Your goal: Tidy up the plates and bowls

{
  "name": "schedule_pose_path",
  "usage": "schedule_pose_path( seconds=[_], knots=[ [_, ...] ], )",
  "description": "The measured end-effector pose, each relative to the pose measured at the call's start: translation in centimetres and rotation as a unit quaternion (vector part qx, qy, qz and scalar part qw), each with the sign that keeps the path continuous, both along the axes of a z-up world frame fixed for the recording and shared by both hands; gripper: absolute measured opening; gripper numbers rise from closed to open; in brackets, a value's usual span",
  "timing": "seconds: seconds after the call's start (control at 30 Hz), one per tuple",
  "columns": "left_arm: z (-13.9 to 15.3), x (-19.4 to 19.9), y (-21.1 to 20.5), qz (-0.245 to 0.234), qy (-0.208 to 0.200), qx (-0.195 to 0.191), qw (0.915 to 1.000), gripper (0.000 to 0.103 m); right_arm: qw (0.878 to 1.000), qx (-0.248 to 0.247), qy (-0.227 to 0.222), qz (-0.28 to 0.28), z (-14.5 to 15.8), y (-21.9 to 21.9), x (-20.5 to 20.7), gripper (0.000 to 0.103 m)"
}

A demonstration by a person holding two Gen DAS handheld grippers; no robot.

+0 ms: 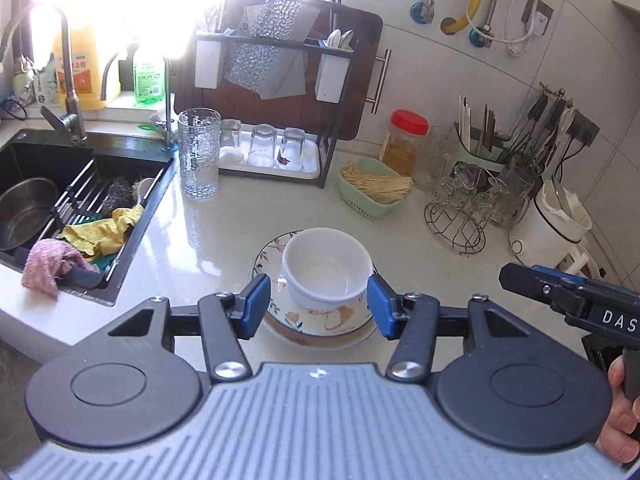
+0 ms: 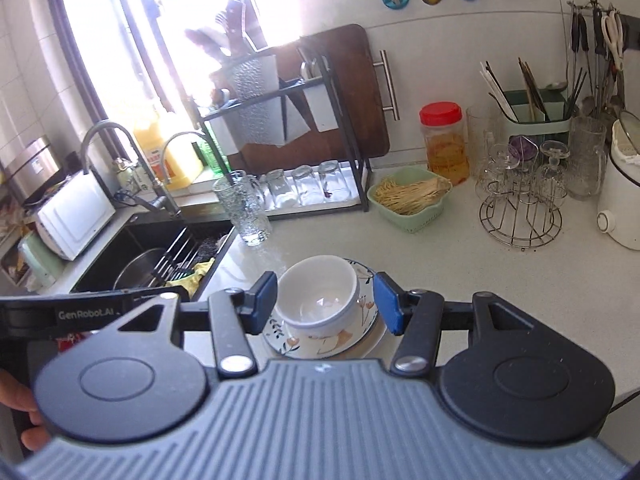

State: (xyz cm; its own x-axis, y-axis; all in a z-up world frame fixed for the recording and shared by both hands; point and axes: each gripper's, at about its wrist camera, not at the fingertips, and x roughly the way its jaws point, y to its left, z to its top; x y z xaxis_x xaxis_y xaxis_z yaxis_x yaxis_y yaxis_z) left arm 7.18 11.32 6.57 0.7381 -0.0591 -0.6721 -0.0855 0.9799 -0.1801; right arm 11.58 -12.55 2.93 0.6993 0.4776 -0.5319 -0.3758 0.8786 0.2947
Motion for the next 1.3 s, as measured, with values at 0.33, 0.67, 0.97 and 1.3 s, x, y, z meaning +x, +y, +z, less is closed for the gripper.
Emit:
schedule_pose_path(
  seconds=[0.33,0.67,0.97,1.3],
  knots=[
    [1.4,-6.6,-0.8,0.024,-0.002,0.04,0.9989,0.082,1.0,-0.004,-0.026,0.016,0.2,-1.4,-4.8,0.056],
    [0.6,-8.0,0.2,0.025,-0.008,0.06,0.9979,0.097,0.999,-0.017,-0.038,0.004,-0.4,-1.3,-7.4,0.056],
    [-1.2,-7.8,2.2,0.022,-0.002,0.083,0.9963,0.1,0.999,-0.012,-0.028,-0.011,-1.9,0.3,-9.0,0.056],
    [-3.9,-6.6,3.5,0.028,-0.004,0.075,0.9968,0.101,1.0,-0.012,-0.023,-0.017,-5.5,1.5,-7.6,0.092]
  ],
)
